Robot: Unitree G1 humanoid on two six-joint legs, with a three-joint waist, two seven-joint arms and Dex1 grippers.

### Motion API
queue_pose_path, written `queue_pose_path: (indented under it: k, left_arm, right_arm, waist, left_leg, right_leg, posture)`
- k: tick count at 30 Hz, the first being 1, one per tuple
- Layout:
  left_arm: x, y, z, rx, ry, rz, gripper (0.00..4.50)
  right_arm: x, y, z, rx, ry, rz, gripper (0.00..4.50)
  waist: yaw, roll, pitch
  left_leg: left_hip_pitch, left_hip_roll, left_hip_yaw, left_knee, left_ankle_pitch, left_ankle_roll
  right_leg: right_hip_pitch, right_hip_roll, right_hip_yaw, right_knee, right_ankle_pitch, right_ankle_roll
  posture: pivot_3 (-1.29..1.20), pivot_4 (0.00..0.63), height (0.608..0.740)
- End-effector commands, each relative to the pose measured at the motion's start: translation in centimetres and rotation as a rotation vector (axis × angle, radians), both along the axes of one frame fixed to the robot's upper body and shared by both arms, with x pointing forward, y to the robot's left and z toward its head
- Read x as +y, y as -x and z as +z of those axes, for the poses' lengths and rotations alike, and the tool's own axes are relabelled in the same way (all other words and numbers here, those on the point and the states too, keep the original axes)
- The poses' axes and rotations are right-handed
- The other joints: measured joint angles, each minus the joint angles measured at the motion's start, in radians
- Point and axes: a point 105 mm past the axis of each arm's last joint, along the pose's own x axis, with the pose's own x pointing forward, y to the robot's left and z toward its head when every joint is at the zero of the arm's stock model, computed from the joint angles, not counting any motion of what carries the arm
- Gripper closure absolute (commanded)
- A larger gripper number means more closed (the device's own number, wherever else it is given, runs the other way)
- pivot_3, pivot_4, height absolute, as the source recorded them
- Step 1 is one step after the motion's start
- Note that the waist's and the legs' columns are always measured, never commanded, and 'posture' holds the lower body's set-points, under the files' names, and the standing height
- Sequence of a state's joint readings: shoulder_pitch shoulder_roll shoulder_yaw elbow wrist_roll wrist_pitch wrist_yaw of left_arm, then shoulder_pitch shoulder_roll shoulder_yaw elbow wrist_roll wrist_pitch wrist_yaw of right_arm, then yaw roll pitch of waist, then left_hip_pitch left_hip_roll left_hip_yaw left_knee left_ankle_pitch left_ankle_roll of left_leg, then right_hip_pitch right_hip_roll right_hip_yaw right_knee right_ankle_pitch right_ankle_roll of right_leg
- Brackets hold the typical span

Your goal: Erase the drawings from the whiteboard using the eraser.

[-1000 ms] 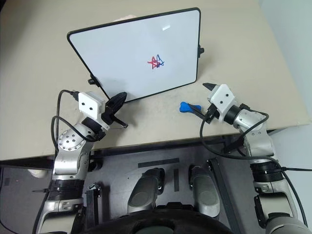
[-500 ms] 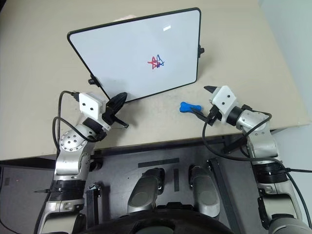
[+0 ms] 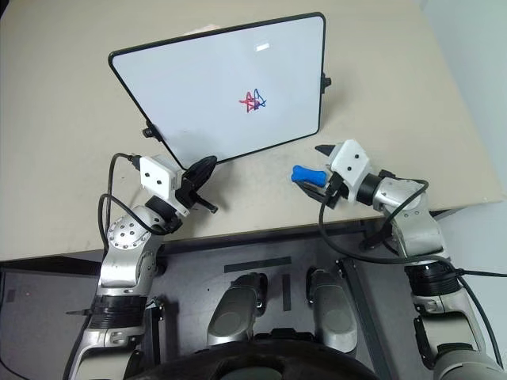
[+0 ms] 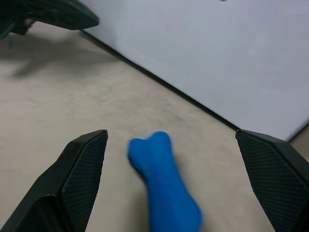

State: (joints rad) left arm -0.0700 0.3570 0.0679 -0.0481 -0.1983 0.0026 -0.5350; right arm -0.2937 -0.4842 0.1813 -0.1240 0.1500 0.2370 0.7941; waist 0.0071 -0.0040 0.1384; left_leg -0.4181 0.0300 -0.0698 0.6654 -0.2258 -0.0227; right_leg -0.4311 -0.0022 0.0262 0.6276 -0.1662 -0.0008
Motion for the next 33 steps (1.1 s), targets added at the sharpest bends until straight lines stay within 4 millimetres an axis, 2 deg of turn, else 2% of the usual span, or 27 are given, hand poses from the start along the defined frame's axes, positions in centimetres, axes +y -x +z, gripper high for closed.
queue_pose_path:
  k: [1, 9, 16, 18, 20, 28, 30, 33]
  left_arm:
    - [-0.7, 0.3, 0.8, -0.043, 0.014, -0.014, 4.50]
    - [-1.1, 0.2, 0.8, -0.044, 0.024, -0.016, 4.50]
    - [-1.2, 0.1, 0.7, -0.048, 0.028, -0.012, 4.50]
    - [-1.2, 0.0, 0.7, -0.049, 0.029, -0.011, 4.50]
    - [-1.2, 0.0, 0.7, -0.050, 0.029, -0.010, 4.50]
    - [-1.2, -0.1, 0.8, -0.055, 0.029, -0.012, 4.50]
    - [-1.3, -0.1, 0.8, -0.056, 0.030, -0.013, 4.50]
    - [-1.4, -0.2, 0.8, -0.058, 0.030, -0.015, 4.50]
  right_arm:
    - [0.3, -0.4, 0.4, -0.025, 0.015, 0.003, 0.02]
    - [-0.7, -1.2, -0.5, -0.013, 0.040, -0.032, 0.02]
    - [-0.7, -1.3, -0.6, -0.011, 0.038, -0.027, 0.02]
    - [-0.7, -1.4, -0.8, -0.005, 0.042, -0.028, 0.38]
    - [-0.8, -1.4, -1.0, 0.001, 0.050, -0.029, 0.92]
    - [-1.0, -1.4, -1.3, 0.011, 0.058, -0.027, 3.75]
    - [-1.0, -1.4, -1.2, 0.004, 0.058, -0.026, 4.23]
    - [-1.0, -1.5, -0.6, -0.042, 0.069, -0.025, 4.41]
  waist:
    - [0.000, 0.000, 0.000]
    - [0.000, 0.000, 0.000]
    - [0.000, 0.000, 0.000]
    - [0.000, 0.000, 0.000]
    - [0.000, 0.000, 0.000]
    - [0.000, 0.000, 0.000]
    - [0.000, 0.000, 0.000]
    - [0.000, 0.000, 0.000]
  left_leg:
    - [0.000, 0.000, 0.000, 0.000, 0.000, 0.000]
    - [0.000, 0.000, 0.000, 0.000, 0.000, 0.000]
    - [0.000, 0.000, 0.000, 0.000, 0.000, 0.000]
    - [0.000, 0.000, 0.000, 0.000, 0.000, 0.000]
    - [0.000, 0.000, 0.000, 0.000, 0.000, 0.000]
    - [0.000, 0.000, 0.000, 0.000, 0.000, 0.000]
    - [0.000, 0.000, 0.000, 0.000, 0.000, 0.000]
    - [0.000, 0.000, 0.000, 0.000, 0.000, 0.000]
  right_leg:
    - [0.000, 0.000, 0.000, 0.000, 0.000, 0.000]
    - [0.000, 0.000, 0.000, 0.000, 0.000, 0.000]
    - [0.000, 0.000, 0.000, 0.000, 0.000, 0.000]
    - [0.000, 0.000, 0.000, 0.000, 0.000, 0.000]
    - [0.000, 0.000, 0.000, 0.000, 0.000, 0.000]
    - [0.000, 0.000, 0.000, 0.000, 0.000, 0.000]
    - [0.000, 0.000, 0.000, 0.000, 0.000, -0.001]
    - [0.000, 0.000, 0.000, 0.000, 0.001, -0.001]
  posture:
    - [0.00, 0.150, 0.740]
    - [0.00, 0.150, 0.740]
    - [0.00, 0.150, 0.740]
    - [0.00, 0.150, 0.740]
    - [0.00, 0.150, 0.740]
    - [0.00, 0.150, 0.740]
    - [0.00, 0.150, 0.740]
    - [0.00, 0.150, 0.740]
